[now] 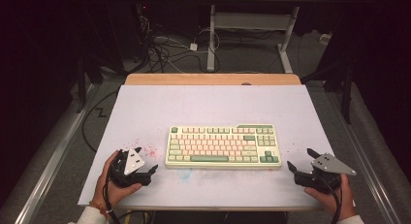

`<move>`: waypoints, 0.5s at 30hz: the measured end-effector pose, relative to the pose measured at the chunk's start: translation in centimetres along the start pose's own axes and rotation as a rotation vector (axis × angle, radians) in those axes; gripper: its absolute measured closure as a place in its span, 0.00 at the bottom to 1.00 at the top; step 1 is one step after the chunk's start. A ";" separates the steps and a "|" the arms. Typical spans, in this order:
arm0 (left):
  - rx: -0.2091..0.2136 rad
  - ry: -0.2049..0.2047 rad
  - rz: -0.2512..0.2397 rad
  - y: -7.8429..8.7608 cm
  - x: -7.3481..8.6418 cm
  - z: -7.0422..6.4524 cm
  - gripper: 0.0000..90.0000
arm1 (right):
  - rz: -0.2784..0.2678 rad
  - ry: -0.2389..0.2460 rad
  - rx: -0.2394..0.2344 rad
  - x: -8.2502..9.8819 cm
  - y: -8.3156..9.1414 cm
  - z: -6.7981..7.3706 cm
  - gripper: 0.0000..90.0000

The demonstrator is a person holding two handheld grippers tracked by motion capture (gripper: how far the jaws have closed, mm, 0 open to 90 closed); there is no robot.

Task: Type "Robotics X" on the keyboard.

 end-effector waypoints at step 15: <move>0.003 -0.001 -0.005 0.3 0.3 -0.1 0.20 | -0.020 0.022 -0.016 -0.8 0.6 0.3 0.27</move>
Point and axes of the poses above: each handheld gripper's, and its own axes: y roughly backward along the jaws, x roughly out of its underside, z roughly to its left, the point moved 2 cm from there along -y, roughly forward along the jaws, and after that the axes turned 2 degrees about -x, right-handed, at the moved point
